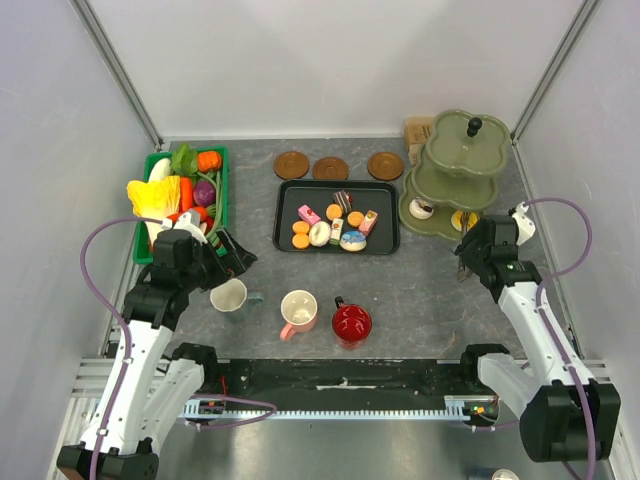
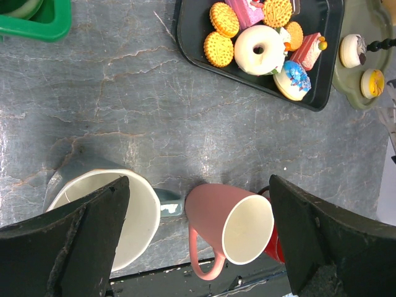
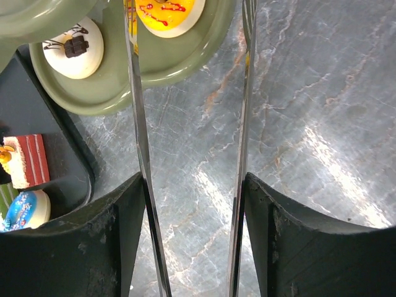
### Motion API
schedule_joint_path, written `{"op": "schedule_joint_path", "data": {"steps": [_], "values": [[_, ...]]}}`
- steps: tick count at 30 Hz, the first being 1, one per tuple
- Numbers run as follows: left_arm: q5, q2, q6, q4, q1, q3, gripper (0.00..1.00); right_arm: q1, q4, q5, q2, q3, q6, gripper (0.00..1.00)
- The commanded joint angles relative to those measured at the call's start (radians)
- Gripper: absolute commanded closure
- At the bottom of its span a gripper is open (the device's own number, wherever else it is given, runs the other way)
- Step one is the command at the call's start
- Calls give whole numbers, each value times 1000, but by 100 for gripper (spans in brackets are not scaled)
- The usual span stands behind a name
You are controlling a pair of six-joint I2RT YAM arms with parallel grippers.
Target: Serve the afternoon tea
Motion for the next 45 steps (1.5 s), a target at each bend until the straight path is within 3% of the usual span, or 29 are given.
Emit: {"op": "schedule_joint_path", "data": {"steps": [1,9,12,15,19,27,30,45], "values": [[8,-1,-5,26,6,9,1,-5,-135,22,-63,67,-38,32],[8,-2,-5,28,6,8,1,-5,-334,-234,-202,134,-189,34],[7,-1,-13,28,6,6,1,-7,-366,-460,-232,189,-285,34],[19,8,-23,34,6,8,1,-4,-353,-654,-207,225,-352,35],[82,7,-33,69,6,5,1,36,-288,-768,-115,251,-369,35],[145,50,-57,98,4,-3,1,419,-115,-531,119,393,-231,36],[151,64,-53,94,4,0,1,498,-109,-419,211,456,-216,37],[112,44,-48,58,4,-8,1,619,-77,-299,480,604,-204,41]]}}
